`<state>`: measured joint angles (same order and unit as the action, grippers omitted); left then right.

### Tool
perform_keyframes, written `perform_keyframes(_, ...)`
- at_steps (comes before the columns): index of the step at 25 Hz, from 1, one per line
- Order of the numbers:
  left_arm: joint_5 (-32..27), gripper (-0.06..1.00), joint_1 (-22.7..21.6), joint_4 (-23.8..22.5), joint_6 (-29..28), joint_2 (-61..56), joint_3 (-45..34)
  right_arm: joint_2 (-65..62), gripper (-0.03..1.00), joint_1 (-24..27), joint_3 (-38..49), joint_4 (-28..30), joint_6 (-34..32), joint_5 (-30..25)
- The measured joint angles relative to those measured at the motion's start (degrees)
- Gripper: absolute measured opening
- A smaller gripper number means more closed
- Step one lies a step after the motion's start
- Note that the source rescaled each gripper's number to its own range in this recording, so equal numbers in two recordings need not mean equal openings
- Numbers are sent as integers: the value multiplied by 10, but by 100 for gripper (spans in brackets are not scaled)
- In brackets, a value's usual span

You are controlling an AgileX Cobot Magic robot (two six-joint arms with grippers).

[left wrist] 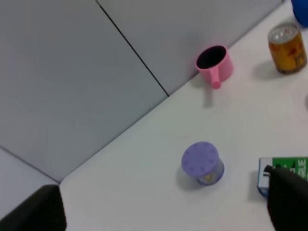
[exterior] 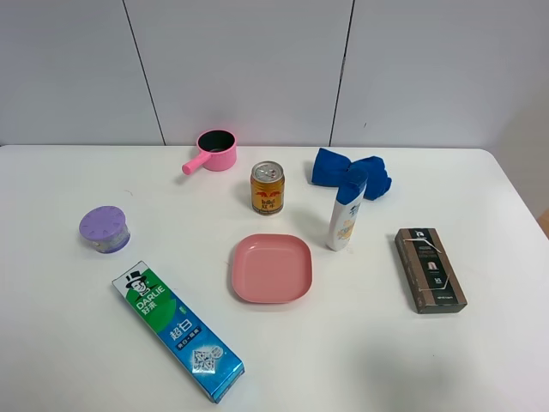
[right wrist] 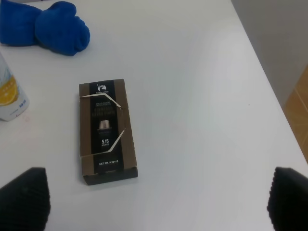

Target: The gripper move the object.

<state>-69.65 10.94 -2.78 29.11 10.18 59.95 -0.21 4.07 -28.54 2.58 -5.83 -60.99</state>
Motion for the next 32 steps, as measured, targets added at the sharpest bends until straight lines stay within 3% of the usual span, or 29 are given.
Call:
perform_keyframes(5, 0, 90, -98, 22, -56, -26, 0, 0, 100, 0, 0, 0, 0, 0)
perform_keyframes(9, 22, 90, -132, 28, -128, -33, -26, 0, 100, 0, 0, 0, 0, 0)
perform_keyframes(19, 133, 90, -142, 28, -220, -101, -234, 0, 100, 0, 0, 0, 0, 0)
perform_keyframes(25, 149, 90, -142, 28, -250, -105, -289, 0, 100, 0, 0, 0, 0, 0)
perform_keyframes(32, 130, 90, -142, 28, -272, -105, -294, 0, 100, 0, 0, 0, 0, 0)
